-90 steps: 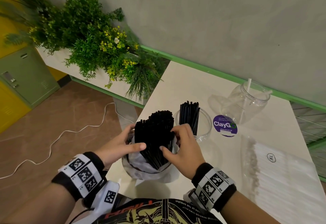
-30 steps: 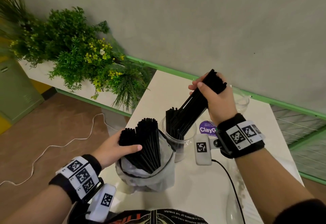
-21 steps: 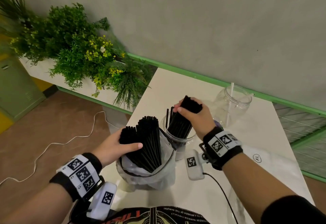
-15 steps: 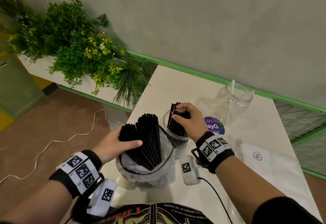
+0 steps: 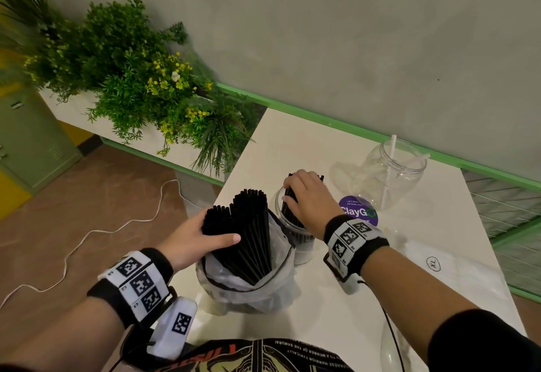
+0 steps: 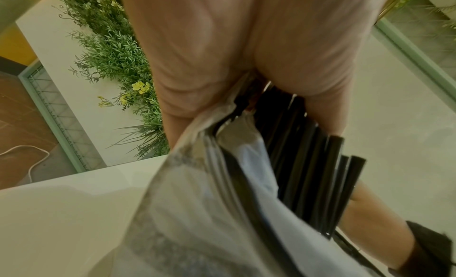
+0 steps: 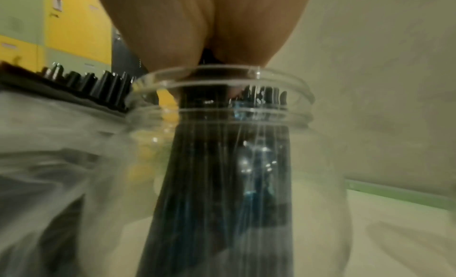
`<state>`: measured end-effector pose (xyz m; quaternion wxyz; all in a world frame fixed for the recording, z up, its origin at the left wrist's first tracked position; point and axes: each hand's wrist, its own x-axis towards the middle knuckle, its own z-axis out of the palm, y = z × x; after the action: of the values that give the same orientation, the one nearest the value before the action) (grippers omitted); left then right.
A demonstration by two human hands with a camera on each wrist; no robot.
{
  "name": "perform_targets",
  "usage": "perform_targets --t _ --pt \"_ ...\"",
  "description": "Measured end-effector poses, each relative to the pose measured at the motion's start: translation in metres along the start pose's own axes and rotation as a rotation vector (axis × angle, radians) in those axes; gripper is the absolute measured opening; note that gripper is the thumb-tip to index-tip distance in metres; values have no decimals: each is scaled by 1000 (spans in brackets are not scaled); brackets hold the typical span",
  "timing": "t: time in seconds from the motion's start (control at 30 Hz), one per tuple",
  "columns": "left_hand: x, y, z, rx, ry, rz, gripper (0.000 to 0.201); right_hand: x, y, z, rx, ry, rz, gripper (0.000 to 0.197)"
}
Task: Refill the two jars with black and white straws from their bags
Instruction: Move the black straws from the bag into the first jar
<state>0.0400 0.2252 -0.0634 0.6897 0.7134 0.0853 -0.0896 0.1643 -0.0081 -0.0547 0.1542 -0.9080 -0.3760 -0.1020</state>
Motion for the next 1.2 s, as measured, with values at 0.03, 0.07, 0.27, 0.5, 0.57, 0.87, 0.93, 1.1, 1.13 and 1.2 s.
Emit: perform_targets --t 0.03,0.07,0.27,0.5,0.57,0.87,0.93,1.1,1.13,1.2 --pt "0 -1 -1 3 3 -4 94 2 2 1 -92 23 -7 25" --pt "1 -1 -1 6 3 -6 93 3 5 0 -142 51 20 30" --pt "1 -3 -1 13 0 -13 91 13 24 -4 89 -140 171 56" --pt "1 -3 -3 4 3 -30 90 15 9 11 133 -16 213 21" --pt "-1 0 -2 15 -8 -41 74 13 11 10 158 107 205 15" --pt "0 -3 -4 42 -8 -40 78 -1 35 -3 269 161 360 22" --pt "0 -4 -4 44 6 -45 82 -3 37 -2 247 126 385 29" --pt "-2 -2 -1 61 15 -55 48 -8 6 -18 256 269 323 44" --pt "-2 -2 0 63 17 -56 44 -11 -8 -22 317 275 283 46" --pt "-3 -1 1 59 17 -52 40 -21 -36 -22 469 186 235 52"
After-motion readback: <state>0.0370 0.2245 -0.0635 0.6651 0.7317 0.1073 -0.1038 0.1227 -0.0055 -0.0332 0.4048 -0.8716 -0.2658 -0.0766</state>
